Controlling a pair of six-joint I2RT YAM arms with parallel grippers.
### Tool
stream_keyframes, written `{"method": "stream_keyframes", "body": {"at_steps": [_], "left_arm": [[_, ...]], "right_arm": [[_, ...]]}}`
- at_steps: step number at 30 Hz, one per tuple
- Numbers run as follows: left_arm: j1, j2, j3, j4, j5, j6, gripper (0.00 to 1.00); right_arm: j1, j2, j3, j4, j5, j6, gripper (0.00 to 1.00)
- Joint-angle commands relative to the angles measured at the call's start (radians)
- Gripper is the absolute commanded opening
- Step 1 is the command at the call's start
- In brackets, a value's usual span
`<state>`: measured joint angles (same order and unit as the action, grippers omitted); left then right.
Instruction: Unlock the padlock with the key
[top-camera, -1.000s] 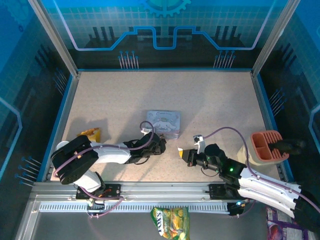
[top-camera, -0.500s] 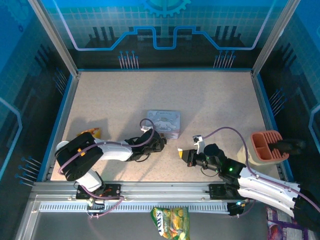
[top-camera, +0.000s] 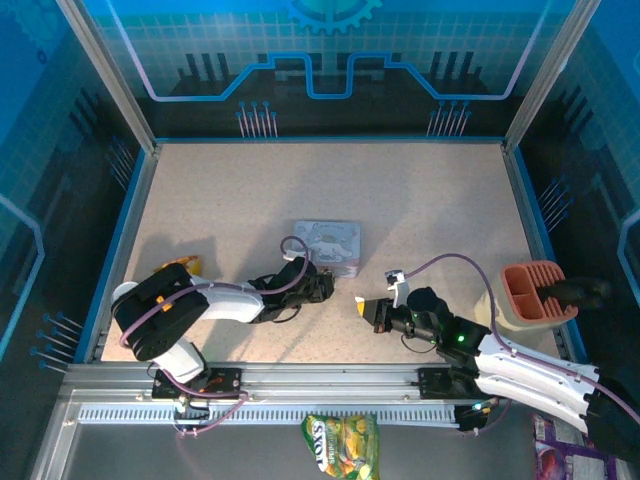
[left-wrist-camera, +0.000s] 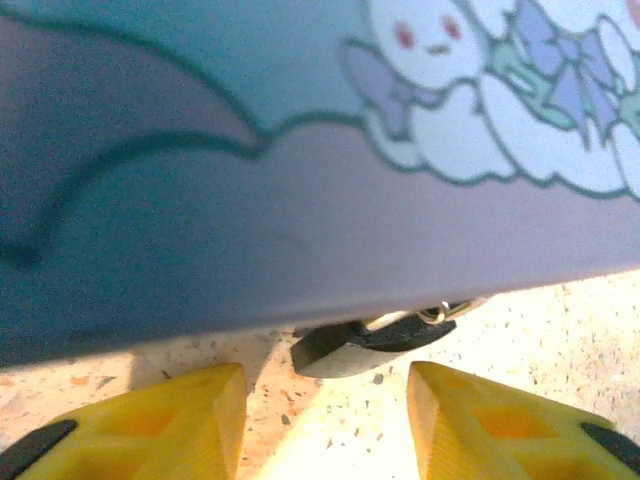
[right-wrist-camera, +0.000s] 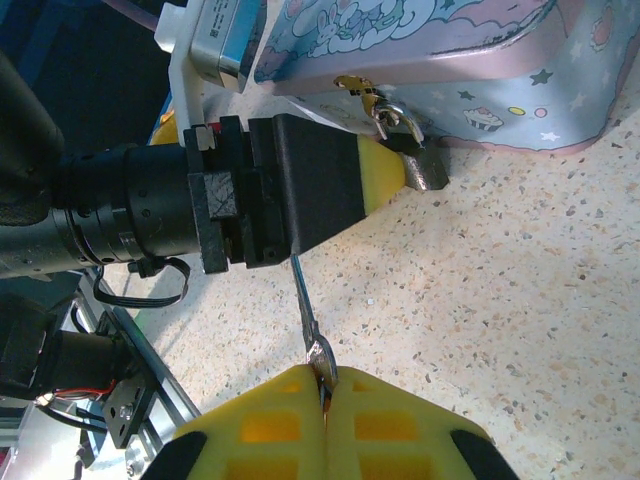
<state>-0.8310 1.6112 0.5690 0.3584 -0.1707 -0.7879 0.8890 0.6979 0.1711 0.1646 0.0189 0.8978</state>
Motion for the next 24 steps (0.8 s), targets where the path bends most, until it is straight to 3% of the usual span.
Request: {"method": "stream_keyframes", "body": {"at_steps": [1,13,24], "left_arm": [[-0.006,0.072,0.061,0.020,-0.006,0.064,0.50],[-0.007,0.164,0.160,-0.035,-0.009,0.079,0.47],[0.004,0.126,0.114,0.020,0.021,0.043,0.24]], "right_arm": [[0.008,0.005,-0.001,0.024,-0.003,0.004,0.00],[0.008,0.006,0.012,0.015,-0.004,-0.012,0.00],[0.008,0.000,-0.006,0.042,-0.005,-0.003,0.00]]}}
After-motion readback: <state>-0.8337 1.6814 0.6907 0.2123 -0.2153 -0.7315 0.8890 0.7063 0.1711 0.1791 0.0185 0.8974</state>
